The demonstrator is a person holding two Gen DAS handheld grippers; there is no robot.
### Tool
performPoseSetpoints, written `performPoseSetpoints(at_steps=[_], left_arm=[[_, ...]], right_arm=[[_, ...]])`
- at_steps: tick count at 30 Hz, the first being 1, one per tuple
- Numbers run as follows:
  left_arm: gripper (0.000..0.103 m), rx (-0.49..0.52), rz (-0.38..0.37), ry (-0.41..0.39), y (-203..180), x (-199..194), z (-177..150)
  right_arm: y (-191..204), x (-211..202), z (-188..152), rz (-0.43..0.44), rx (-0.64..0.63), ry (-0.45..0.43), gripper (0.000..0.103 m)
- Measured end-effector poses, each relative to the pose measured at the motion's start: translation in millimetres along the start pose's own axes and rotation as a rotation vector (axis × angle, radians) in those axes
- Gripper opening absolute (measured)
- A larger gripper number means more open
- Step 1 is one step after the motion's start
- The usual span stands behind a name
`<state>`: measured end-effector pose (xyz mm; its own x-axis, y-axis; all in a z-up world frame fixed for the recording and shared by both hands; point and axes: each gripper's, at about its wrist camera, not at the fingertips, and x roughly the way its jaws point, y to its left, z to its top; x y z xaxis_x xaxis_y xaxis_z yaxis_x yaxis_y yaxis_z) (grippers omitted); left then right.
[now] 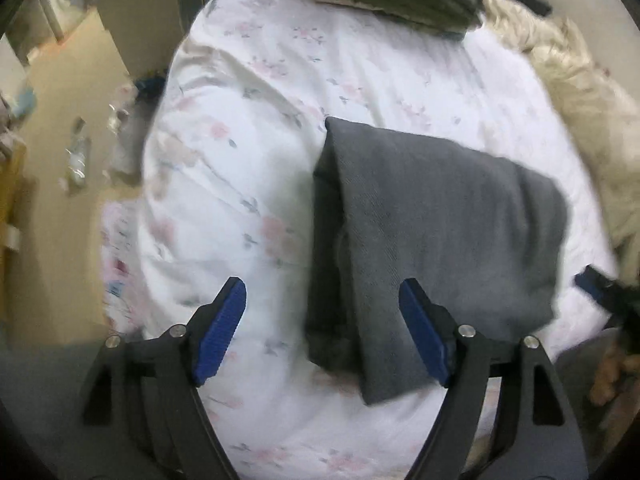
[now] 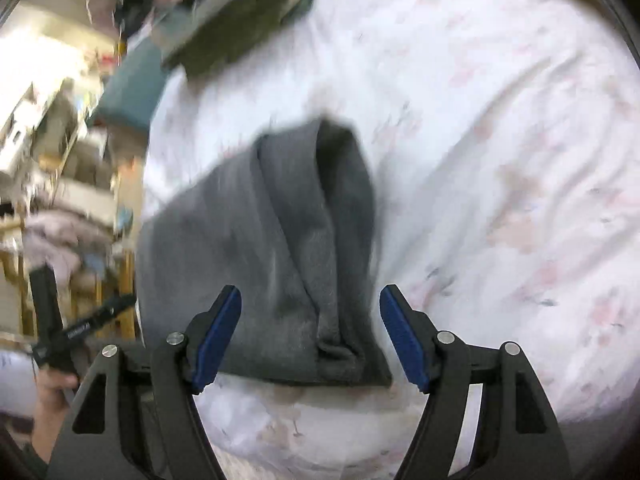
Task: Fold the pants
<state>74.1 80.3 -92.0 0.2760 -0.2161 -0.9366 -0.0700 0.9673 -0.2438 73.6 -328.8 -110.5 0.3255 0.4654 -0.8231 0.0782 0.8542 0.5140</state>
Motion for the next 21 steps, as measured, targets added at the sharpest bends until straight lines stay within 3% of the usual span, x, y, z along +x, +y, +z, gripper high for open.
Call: performPoseSetpoints(at_steps=[2,3,5,6,7,9,11,14,16,18,20,21], left_arm=[[0.064,0.027,-0.075,0.062,-8,8,-7],[0.050,0.045,-0.076,0.072,-15,12,-8],[0.030,0.125,-0.048,0.099,-27,19,-18],[0.019,0.151,-0.038,0.105,-34,23,-18],[0.017,0.180,-0.014,0.105,-40,26,-18],[0.006,0.194,0.005,0.107,-41,28,-19],[0.003,0.183,0.001,0.098,-37,25,-17],[0.002,0.170,-0.008,-0.030,-31,-3,-12],[0.002,0.154,0.017,-0.064,-24,-13,-10],[0.002,0.122,0.045,0.029,-18,11,-12],[0.004,0.140,0.077,0.096,-24,35,-13],[0.005,0.150,0.114,0.110,-28,43,-15]], right_arm=[[-1,5,-9,-0.017,0.002,0.041,0.073],[3,14,-13,-0.037,-0.021,0.076,0.072],[10,24,-25,-0.087,-0.092,0.119,0.058],[17,25,-27,-0.096,-0.114,0.132,0.038],[24,31,-31,-0.115,-0.158,0.154,0.019],[31,27,-31,-0.148,-0.209,0.136,0.007],[35,26,-33,-0.118,-0.215,0.125,0.003],[33,9,-41,0.030,-0.168,0.127,0.003],[38,5,-48,0.057,-0.163,0.133,0.003],[45,22,-52,0.005,-0.173,0.172,0.003],[44,45,-55,-0.165,-0.209,0.205,0.005],[43,51,-55,-0.207,-0.217,0.220,0.005]])
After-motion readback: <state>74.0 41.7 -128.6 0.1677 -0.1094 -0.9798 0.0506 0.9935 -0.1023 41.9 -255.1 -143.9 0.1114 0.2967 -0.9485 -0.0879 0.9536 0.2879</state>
